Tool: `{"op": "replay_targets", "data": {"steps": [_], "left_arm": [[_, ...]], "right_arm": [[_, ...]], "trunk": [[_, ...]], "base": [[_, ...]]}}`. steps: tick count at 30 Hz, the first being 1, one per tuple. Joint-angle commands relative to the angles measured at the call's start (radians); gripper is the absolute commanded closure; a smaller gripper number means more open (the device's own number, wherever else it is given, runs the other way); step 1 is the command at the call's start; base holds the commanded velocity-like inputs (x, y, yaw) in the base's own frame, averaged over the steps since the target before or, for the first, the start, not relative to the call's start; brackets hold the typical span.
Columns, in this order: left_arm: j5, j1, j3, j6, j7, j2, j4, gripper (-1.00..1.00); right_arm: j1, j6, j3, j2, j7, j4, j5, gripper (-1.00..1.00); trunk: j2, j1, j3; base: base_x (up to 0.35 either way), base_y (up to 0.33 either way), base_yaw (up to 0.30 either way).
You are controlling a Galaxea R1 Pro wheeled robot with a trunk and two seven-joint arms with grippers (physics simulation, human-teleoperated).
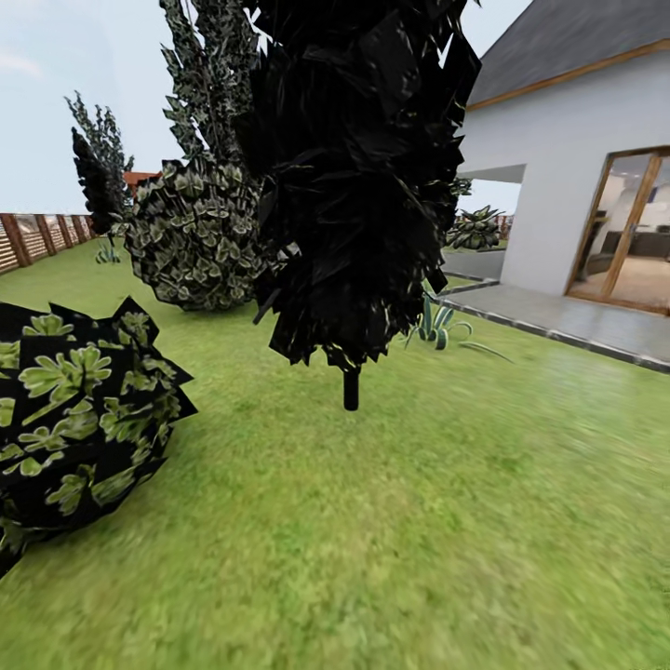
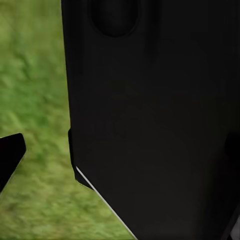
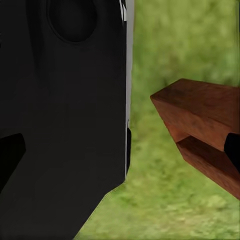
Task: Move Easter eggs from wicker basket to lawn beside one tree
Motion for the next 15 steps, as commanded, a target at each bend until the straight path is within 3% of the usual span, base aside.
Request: {"op": "replay_targets", "data": {"steps": [1, 8, 15], "left_arm": [[0.001, 0.0, 0.001, 0.001, -0.004, 0.001, 0.0, -1.0], [0.001, 0.0, 0.001, 0.001, -0.004, 0.0, 0.0, -1.0], [0.001, 0.0, 0.001, 0.001, -0.004, 0.0, 0.0, -1.0]], "right_arm": [[0.0, -0.001, 0.001, 0.0, -0.001, 0.001, 0.0, -1.0], [0.0, 0.001, 0.001, 0.0, -0.001, 0.001, 0.0, -1.0], [0.0, 0.001, 0.001, 0.0, -0.001, 0.001, 0.0, -1.0]], "trunk": [[0.0, 0.001, 0.0], [0.0, 0.001, 0.0], [0.0, 0.001, 0.0]], "base": [[0.317, 0.0, -0.277], [0.317, 0.0, -0.257], [0.317, 0.0, -0.032]]}}
